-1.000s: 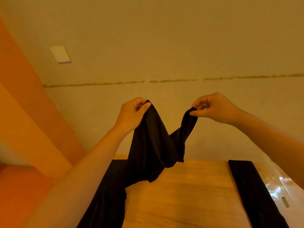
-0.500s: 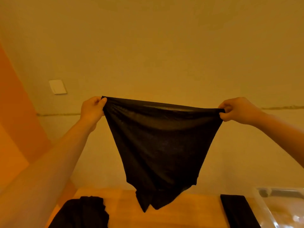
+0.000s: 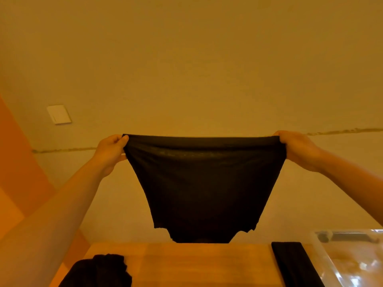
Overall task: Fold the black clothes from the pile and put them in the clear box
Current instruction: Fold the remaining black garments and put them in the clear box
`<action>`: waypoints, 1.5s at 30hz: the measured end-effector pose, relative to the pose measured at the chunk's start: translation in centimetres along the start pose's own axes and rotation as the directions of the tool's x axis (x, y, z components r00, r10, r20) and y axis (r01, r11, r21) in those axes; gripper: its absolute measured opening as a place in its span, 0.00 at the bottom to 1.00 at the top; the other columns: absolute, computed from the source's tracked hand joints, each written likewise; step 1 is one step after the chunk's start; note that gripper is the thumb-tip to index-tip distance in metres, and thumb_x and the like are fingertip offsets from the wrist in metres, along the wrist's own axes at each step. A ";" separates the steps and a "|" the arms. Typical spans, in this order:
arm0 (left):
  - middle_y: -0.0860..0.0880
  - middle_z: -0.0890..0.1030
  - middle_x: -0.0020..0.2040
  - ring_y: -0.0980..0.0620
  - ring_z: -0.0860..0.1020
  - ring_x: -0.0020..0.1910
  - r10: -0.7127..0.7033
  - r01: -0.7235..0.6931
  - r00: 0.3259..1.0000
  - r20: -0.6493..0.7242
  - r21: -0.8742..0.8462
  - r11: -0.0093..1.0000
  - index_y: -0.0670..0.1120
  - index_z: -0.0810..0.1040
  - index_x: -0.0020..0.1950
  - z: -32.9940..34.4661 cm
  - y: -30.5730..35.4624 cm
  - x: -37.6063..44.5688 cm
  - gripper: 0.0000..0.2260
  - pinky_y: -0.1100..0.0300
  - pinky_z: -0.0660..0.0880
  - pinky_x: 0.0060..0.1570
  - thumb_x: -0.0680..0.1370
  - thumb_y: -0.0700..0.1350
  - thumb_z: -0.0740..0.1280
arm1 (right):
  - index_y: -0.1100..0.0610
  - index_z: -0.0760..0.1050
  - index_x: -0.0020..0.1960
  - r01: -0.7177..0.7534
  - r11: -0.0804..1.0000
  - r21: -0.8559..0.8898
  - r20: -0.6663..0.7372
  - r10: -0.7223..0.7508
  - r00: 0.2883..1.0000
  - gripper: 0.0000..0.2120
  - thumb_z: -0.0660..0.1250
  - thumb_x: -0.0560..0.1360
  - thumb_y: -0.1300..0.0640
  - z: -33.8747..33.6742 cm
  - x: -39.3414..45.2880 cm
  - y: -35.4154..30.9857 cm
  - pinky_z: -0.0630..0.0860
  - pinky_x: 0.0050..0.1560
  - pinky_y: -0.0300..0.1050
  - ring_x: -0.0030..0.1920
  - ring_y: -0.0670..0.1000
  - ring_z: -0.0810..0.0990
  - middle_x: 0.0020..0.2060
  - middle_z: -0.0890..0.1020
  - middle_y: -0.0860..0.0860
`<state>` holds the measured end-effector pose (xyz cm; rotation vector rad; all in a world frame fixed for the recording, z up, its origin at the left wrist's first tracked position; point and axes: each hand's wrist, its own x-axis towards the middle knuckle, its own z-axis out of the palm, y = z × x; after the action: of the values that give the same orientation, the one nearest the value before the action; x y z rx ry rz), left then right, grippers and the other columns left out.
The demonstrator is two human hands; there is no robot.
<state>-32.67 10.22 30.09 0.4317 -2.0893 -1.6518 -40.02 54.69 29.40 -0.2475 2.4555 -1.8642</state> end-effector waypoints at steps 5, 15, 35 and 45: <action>0.45 0.79 0.49 0.50 0.78 0.46 -0.083 0.083 0.994 0.064 0.001 0.997 0.44 0.77 0.47 -0.1 -3.8 -1.2 0.09 0.55 0.76 0.47 0.83 0.44 0.59 | 0.61 0.74 0.49 -0.034 0.994 -0.103 0.205 0.054 0.977 0.10 0.58 0.81 0.56 0.9 -1.7 2.2 0.71 0.47 0.44 0.44 0.51 0.76 0.43 0.78 0.54; 0.43 0.81 0.49 0.47 0.80 0.46 -0.044 0.044 0.999 0.017 0.031 0.999 0.41 0.80 0.50 -3.1 -5.6 -2.6 0.06 0.56 0.78 0.47 0.79 0.42 0.66 | 0.52 0.83 0.42 0.120 0.818 -0.562 0.196 -0.010 0.981 0.04 0.76 0.69 0.56 -0.8 -2.3 2.9 0.73 0.42 0.39 0.42 0.47 0.81 0.37 0.84 0.48; 0.44 0.81 0.41 0.45 0.80 0.43 0.193 -0.215 0.976 0.102 0.283 0.935 0.47 0.78 0.43 -2.4 -3.8 -1.1 0.06 0.62 0.75 0.41 0.79 0.43 0.66 | 0.59 0.81 0.46 0.118 0.631 -0.767 0.011 -0.171 0.985 0.04 0.70 0.75 0.59 -0.6 0.0 0.5 0.70 0.38 0.41 0.40 0.50 0.80 0.36 0.83 0.52; 0.50 0.85 0.46 0.52 0.83 0.47 0.123 -0.156 0.963 0.240 0.124 0.980 0.47 0.83 0.50 -6.2 -5.2 -6.2 0.06 0.60 0.74 0.55 0.77 0.47 0.68 | 0.48 0.82 0.45 0.074 0.891 -0.448 -0.026 -0.096 0.995 0.04 0.72 0.73 0.58 0.0 -8.7 2.7 0.71 0.46 0.36 0.46 0.42 0.81 0.40 0.85 0.45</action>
<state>-24.31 6.86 25.28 0.1339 -2.3579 -1.5401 -31.73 56.78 26.26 -0.3347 2.9239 -1.3115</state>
